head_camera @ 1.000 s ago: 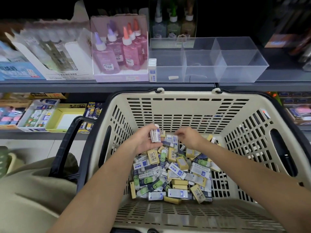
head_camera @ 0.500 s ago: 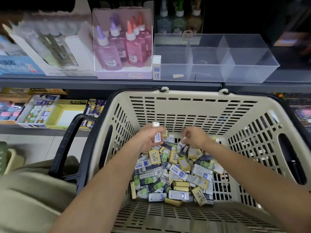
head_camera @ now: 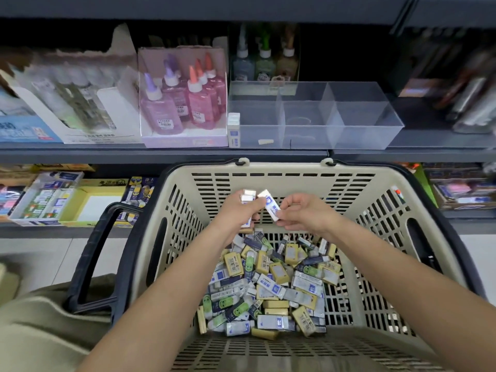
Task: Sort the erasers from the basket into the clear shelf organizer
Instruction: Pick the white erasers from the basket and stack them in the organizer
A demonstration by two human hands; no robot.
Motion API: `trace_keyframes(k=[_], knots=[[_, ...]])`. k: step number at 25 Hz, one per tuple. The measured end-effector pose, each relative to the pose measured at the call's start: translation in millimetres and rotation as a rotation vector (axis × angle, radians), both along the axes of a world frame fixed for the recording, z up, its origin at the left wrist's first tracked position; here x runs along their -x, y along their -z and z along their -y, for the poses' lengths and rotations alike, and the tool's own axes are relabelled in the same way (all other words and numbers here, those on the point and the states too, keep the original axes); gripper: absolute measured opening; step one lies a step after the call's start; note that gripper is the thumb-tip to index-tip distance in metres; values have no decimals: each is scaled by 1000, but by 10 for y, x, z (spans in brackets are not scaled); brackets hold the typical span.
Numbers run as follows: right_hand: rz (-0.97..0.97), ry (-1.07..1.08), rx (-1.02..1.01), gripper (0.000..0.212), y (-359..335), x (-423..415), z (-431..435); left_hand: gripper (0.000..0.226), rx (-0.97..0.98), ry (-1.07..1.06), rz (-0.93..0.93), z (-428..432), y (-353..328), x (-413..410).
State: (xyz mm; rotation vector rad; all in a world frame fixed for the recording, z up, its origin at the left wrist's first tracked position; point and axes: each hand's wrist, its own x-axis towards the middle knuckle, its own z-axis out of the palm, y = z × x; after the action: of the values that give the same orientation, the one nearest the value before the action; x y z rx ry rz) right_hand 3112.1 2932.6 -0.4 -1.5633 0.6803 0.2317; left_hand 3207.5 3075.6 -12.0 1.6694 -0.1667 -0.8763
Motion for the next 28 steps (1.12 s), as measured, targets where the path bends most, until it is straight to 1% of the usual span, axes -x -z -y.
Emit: trace_keyframes(k=[2, 3, 5, 8, 10, 13, 15, 16, 19, 21, 22, 24, 26, 28], knots=[[22, -112, 194, 13, -126, -51, -7, 11, -51, 69, 167, -16, -96, -23], [66, -127, 240, 14, -202, -85, -10, 12, -69, 107, 238, -22, -158, -36], [164, -139, 278, 12, -365, -152, -18, 12, -67, 145, 293, -40, -297, -68], [215, -167, 340, 10, -599, -276, -31, 11, -32, 132, 287, -76, -532, -163], [251, -118, 308, 12, -768, -393, -18, 10, 6, 61, 276, -114, -698, -281], [351, -11, 245, 16, -1039, -652, 80, 11, 114, -29, 150, -183, -927, -460], [420, 29, 310, 20, -1190, -860, 151, 14, 201, -53, 63, -225, -1041, -556], [441, 42, 374, 21, -1228, -969, 181, 13, 219, -45, 64, -238, -1072, -599], [439, 119, 556, 22, -1216, -1294, 259, 11, 220, -35, 143, -253, -1086, -731], [424, 142, 660, 16, -1170, -1486, 287, 11, 253, -127, 171, -239, -1028, -840], [410, 123, 704, 14, -1144, -1579, 283, 12, 270, -194, 188, -223, -992, -898], [373, 72, 746, 18, -1073, -1727, 254, 18, 275, -293, 255, -161, -919, -975], [334, 13, 777, 22, -990, -1833, 210, 19, 267, -312, 342, -84, -836, -1020], [286, -78, 838, 17, -902, -1874, 188, 19, 263, -298, 405, -39, -757, -1021]])
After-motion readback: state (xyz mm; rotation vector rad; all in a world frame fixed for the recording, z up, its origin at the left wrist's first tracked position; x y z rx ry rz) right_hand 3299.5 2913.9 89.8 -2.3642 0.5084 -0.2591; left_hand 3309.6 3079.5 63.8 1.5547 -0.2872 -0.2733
